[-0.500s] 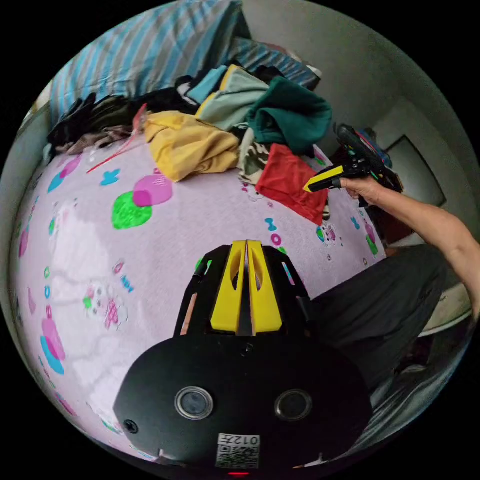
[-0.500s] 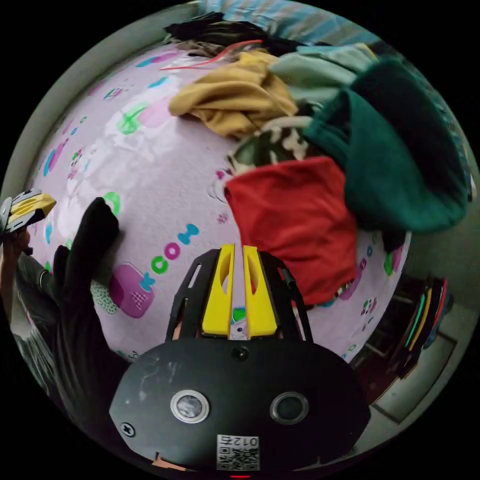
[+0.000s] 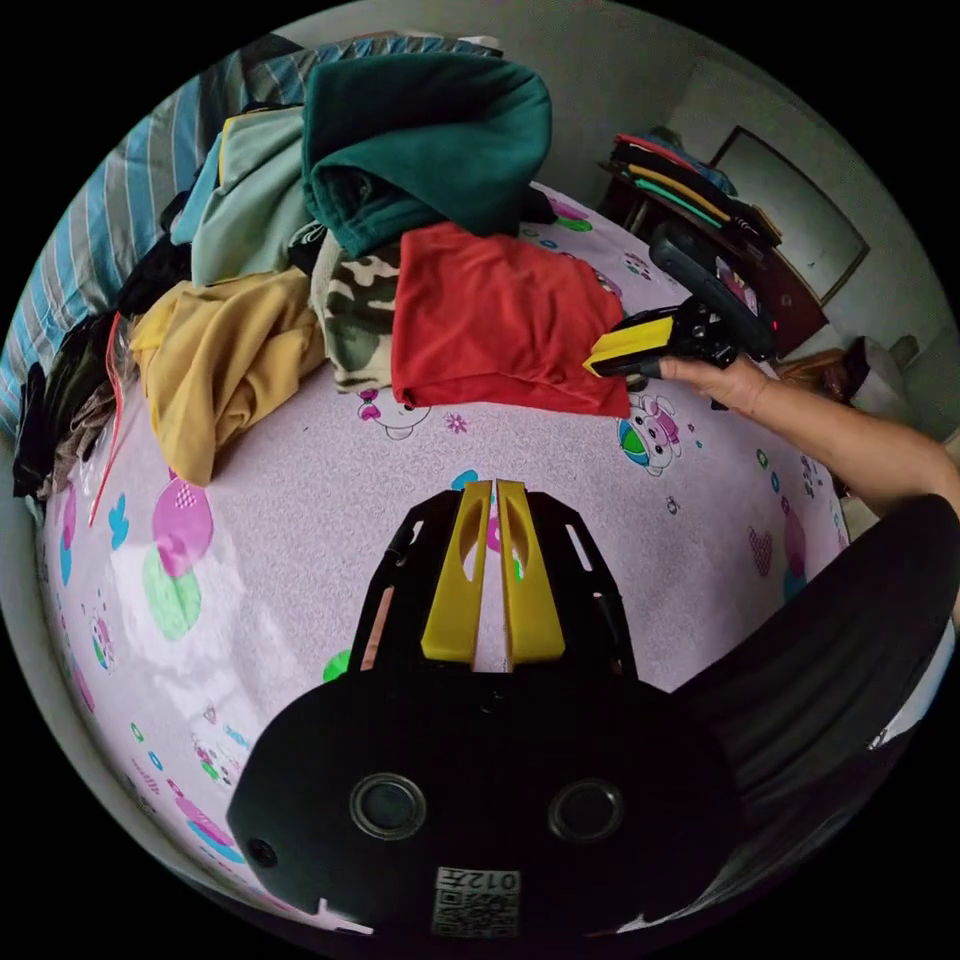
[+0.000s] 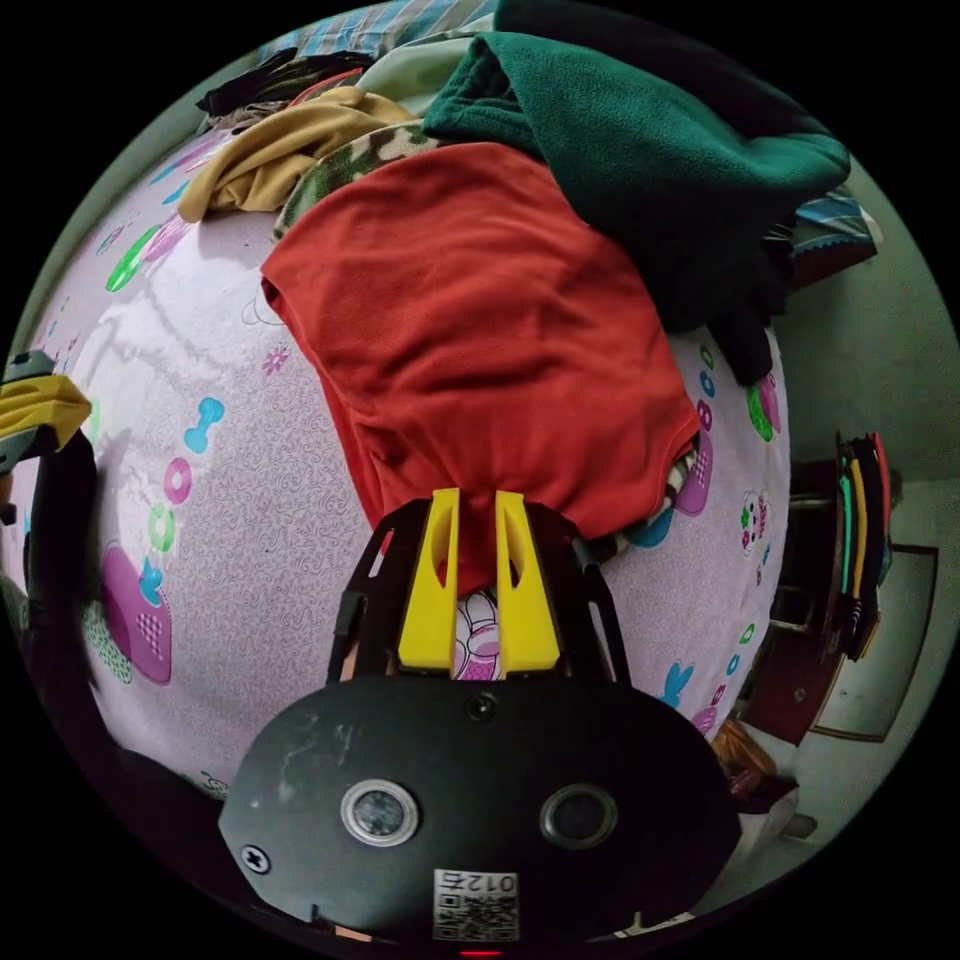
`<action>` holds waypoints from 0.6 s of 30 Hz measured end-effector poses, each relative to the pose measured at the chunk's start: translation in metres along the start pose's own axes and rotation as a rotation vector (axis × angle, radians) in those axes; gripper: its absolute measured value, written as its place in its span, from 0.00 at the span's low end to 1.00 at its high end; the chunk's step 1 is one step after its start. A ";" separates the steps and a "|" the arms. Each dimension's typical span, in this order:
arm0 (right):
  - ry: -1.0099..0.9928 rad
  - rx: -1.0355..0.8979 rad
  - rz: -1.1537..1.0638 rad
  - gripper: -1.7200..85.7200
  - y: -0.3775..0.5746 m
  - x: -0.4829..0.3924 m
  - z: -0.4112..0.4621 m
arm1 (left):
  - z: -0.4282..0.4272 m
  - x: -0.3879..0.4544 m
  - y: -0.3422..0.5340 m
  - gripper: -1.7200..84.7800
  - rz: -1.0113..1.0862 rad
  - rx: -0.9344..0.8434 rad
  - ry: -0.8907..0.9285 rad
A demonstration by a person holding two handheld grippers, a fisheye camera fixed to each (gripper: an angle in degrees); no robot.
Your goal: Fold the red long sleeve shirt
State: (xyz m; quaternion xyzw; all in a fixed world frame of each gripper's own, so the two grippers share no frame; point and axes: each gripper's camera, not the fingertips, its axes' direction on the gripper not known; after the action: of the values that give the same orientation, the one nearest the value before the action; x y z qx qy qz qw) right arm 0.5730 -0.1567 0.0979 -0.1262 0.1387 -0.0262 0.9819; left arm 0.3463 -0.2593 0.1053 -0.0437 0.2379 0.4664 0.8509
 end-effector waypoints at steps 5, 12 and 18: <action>-0.043 0.075 0.006 0.01 0.027 0.031 -0.026 | 0.015 0.035 -0.031 0.04 -0.031 0.040 0.026; -0.054 0.209 -0.093 0.01 0.058 0.041 -0.082 | 0.035 0.104 -0.052 0.06 0.108 0.004 0.002; -0.078 0.288 -0.203 0.01 0.075 0.038 -0.129 | 0.027 0.142 -0.039 0.04 0.246 -0.001 -0.062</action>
State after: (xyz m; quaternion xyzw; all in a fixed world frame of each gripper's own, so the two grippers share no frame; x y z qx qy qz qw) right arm 0.5743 -0.1187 -0.0514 0.0014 0.0820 -0.1400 0.9867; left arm 0.4522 -0.1640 0.0603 -0.0002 0.2148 0.5683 0.7943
